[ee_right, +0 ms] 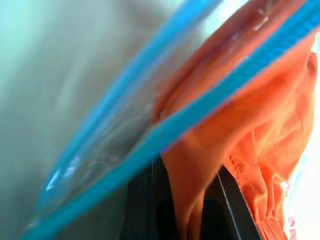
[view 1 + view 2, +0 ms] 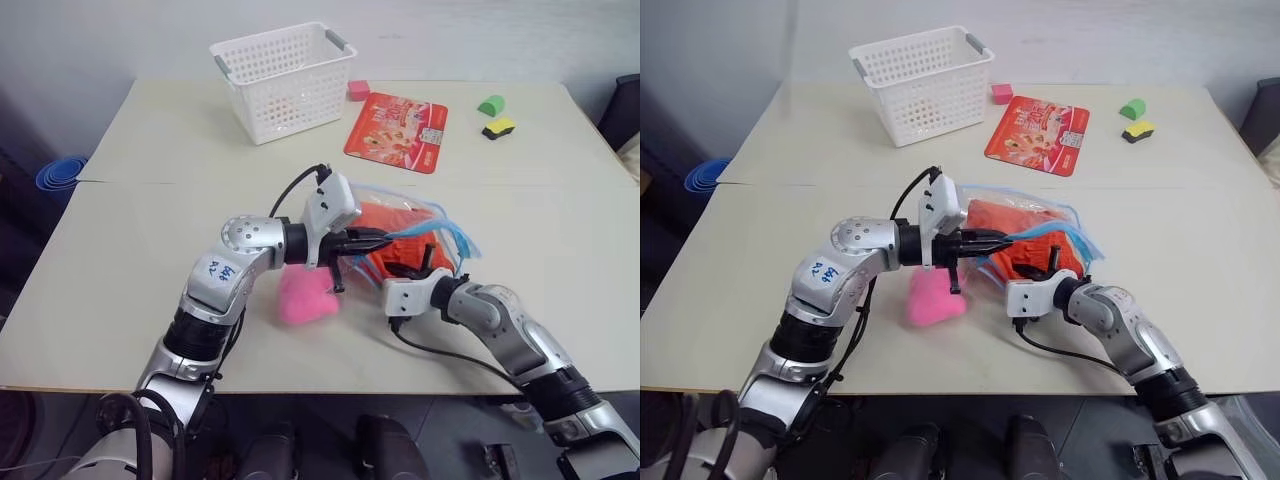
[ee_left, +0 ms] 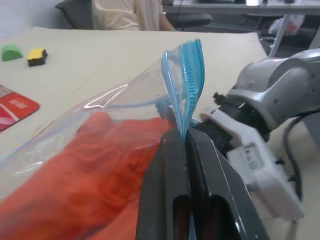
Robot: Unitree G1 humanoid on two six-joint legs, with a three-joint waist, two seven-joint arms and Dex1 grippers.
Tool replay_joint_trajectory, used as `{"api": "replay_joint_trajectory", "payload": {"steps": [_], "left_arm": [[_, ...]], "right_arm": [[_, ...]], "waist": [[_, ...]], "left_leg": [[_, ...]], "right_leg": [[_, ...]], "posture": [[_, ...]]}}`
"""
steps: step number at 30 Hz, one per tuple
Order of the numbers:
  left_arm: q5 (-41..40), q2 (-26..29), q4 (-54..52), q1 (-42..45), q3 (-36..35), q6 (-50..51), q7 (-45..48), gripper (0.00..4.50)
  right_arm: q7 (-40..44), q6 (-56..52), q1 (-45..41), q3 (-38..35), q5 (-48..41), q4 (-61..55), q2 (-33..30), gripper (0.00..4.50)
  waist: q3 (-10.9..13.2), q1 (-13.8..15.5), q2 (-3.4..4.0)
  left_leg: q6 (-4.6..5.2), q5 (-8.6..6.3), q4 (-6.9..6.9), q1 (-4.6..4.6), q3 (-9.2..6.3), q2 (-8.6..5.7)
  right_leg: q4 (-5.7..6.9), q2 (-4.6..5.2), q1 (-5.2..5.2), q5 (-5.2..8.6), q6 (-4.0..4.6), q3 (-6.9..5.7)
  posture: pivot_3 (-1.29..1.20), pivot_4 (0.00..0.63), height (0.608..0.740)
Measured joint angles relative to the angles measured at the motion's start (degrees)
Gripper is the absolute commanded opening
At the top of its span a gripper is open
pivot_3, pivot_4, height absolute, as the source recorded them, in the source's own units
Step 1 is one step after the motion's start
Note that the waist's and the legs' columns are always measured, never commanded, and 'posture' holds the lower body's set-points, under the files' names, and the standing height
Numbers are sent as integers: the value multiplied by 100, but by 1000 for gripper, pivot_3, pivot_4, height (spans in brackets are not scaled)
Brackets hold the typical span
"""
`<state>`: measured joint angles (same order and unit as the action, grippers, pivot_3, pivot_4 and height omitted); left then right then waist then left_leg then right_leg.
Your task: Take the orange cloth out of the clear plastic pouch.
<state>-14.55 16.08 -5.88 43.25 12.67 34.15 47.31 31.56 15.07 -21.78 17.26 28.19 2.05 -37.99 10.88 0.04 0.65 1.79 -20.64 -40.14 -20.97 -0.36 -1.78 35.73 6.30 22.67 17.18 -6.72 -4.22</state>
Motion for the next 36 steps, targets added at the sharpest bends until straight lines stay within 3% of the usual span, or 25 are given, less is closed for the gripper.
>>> {"api": "replay_joint_trajectory", "payload": {"steps": [6, 12, 17, 20, 23, 25, 29, 32, 36], "left_arm": [[182, -289, 393, 79, 127, -98, -370, 0], [933, -90, 887, 36, 661, -1002, -443, 0], [1277, -4, 1233, -135, 778, -1373, -541, 0], [1335, 3, 1421, -131, 731, -1376, -679, 0], [1405, 66, 1618, -92, 558, -1377, -808, 0], [1425, 97, 1727, -5, 492, -1379, -841, 0], [1306, 346, 1460, -54, 327, -1276, -578, 0], [1032, 668, 727, -361, 335, -1178, -24, 0], [696, 1185, -279, -894, 613, -1030, 855, 0]], "right_arm": [[65, 213, 142, 21, 401, -382, -296, 66], [248, 521, 795, -230, 261, -1183, -854, 66], [785, 987, 1443, -922, -850, -1740, -1792, 66], [1360, 1341, 2353, -1142, -1740, -2066, -2452, 66], [1648, 1734, 3014, -1349, -1921, -1957, -2815, 66], [1677, 2007, 3375, -1627, -1971, -1669, -2973, 66], [1455, 2534, 3313, -1845, -1867, -847, -3066, 66], [944, 2663, 2569, -1816, -1370, 341, -3130, 66], [197, 2070, 1374, -1825, -704, 2548, -3135, 66]], "waist": [[0, 29, 0], [0, 72, 0], [1, 129, -1], [2, 163, -2], [3, 154, -4], [4, 142, -6], [4, 123, -7], [3, 113, -11], [3, 146, -5]], "left_leg": [[0, 0, 0, -6, -1, -2], [0, 0, 5, -8, 5, -3], [2, 1, 4, -9, 6, -1], [3, 0, 6, -14, -1, 0], [12, 2, 4, -11, 12, -5], [16, 4, 5, -2, 24, -5], [16, 4, 6, 9, 30, -1], [18, 3, 6, 31, 42, -4], [19, 3, 15, 39, 26, -5]], "right_leg": [[-5, 0, 2, 0, 0, -2], [-9, -1, 5, 0, 0, -11], [-11, -1, 5, 0, 0, -17], [-16, 0, 2, 0, -1, -20], [-18, 3, 1, -6, -10, -25], [-19, 4, -3, -8, -14, -25], [-19, 6, -9, -8, -14, -21], [-35, 13, -34, -11, -20, -10], [-69, 23, -45, -9, -16, 22]], "posture": [[0, 150, 740], [0, 150, 740], [0, 150, 740], [0, 150, 740], [0, 150, 740], [0, 150, 740], [0, 150, 740], [0, 150, 740], [0, 150, 740]]}}
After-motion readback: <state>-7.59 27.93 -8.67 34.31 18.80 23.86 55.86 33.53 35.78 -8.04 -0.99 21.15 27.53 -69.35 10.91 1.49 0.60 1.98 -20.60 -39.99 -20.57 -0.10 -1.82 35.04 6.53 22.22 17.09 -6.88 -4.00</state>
